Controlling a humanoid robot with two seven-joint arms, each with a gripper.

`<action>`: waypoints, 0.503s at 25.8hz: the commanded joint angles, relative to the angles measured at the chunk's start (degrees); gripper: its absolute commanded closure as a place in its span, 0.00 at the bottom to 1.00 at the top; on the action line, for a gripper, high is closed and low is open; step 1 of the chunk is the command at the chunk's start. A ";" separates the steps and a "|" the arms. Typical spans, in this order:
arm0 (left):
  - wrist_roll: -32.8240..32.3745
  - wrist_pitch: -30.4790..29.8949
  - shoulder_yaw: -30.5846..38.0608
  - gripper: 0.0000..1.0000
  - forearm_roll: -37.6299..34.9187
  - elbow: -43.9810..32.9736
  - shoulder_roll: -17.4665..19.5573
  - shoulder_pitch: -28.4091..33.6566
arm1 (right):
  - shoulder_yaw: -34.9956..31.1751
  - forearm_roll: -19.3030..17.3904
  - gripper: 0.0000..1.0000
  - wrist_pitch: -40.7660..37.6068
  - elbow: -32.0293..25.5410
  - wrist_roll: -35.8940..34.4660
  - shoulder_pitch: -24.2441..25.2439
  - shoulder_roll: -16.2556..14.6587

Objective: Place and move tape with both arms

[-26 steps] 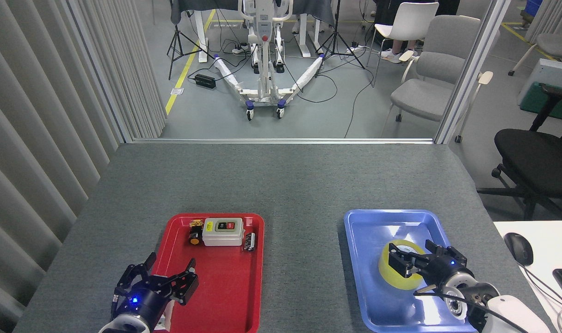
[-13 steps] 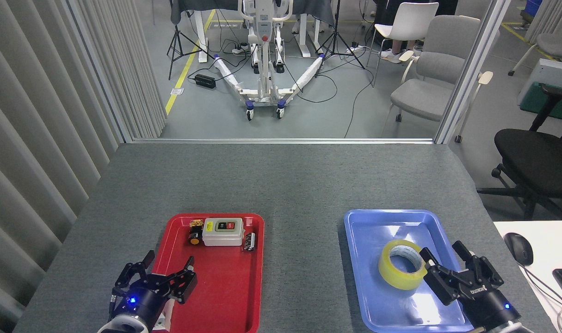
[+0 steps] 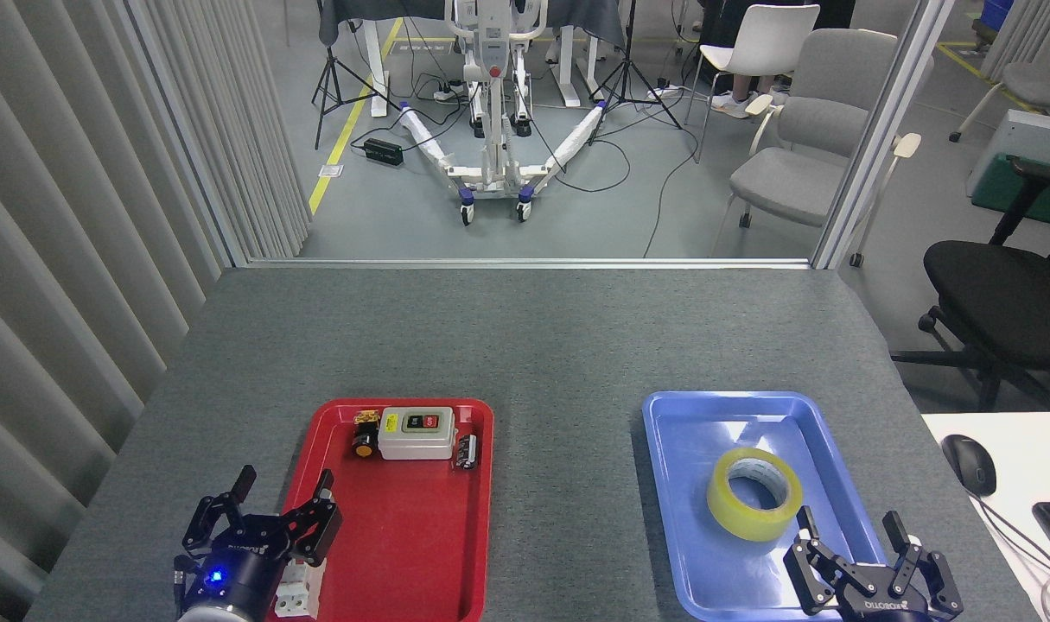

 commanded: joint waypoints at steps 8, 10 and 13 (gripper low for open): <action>-0.48 -9.15 6.04 0.00 10.34 -3.56 0.73 1.02 | 0.03 0.98 0.00 2.87 0.25 1.40 -0.22 0.80; -0.30 -12.31 8.15 0.00 10.52 -4.09 0.73 3.04 | 0.12 0.98 0.00 2.78 0.34 1.40 -1.01 0.71; -0.13 -12.75 8.94 0.00 9.20 -4.18 0.02 4.36 | 0.30 0.90 0.00 2.78 0.43 1.40 -2.32 -0.08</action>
